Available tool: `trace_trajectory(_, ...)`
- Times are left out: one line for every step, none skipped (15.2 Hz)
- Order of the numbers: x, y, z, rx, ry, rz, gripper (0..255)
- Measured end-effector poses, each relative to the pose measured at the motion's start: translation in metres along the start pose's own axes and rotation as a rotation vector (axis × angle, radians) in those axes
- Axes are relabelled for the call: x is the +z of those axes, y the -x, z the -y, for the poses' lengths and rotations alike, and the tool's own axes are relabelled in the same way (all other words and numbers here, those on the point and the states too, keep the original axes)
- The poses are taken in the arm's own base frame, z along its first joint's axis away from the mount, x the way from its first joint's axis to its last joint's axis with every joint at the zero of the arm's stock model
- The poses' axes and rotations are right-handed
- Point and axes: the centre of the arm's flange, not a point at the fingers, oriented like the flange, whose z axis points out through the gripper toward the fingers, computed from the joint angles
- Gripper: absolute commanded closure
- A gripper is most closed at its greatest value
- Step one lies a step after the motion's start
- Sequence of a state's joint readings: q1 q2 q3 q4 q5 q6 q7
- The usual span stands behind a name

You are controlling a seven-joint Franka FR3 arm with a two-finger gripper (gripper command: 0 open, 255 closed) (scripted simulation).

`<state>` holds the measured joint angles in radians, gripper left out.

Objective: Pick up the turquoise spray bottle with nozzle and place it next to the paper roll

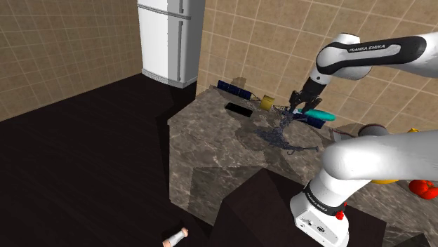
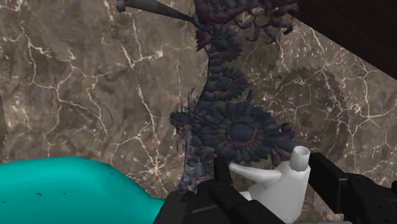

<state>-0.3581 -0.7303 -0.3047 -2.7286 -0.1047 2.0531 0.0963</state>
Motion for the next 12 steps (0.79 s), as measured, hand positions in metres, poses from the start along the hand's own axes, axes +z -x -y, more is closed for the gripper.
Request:
trace_trajectory(-0.001,-0.001,-0.014,0.000,0.000,0.000,255)
trace_trajectory(-0.002,0.000,-0.024,0.000,0.000,0.000,255)
trace_trajectory(-0.004,-0.003,-0.039,0.001,0.000,0.000,255)
trace_trajectory(-0.009,-0.003,-0.054,0.001,0.000,0.000,255)
trace_trajectory(-0.007,-0.004,-0.066,0.000,-0.001,0.000,255)
trace_trajectory(-0.010,-0.007,-0.080,0.000,0.000,0.001,255)
trace_trajectory(-0.010,-0.007,-0.093,0.000,0.000,0.000,255)
trace_trajectory(-0.010,-0.008,-0.106,0.000,0.000,0.000,255)
trace_trajectory(-0.014,-0.009,-0.119,0.000,0.000,0.000,255)
trace_trajectory(-0.015,-0.011,-0.131,0.000,0.000,0.000,255)
trace_trajectory(-0.016,-0.013,-0.145,0.000,0.000,0.000,255)
trace_trajectory(-0.015,-0.015,-0.158,0.000,0.000,0.000,255)
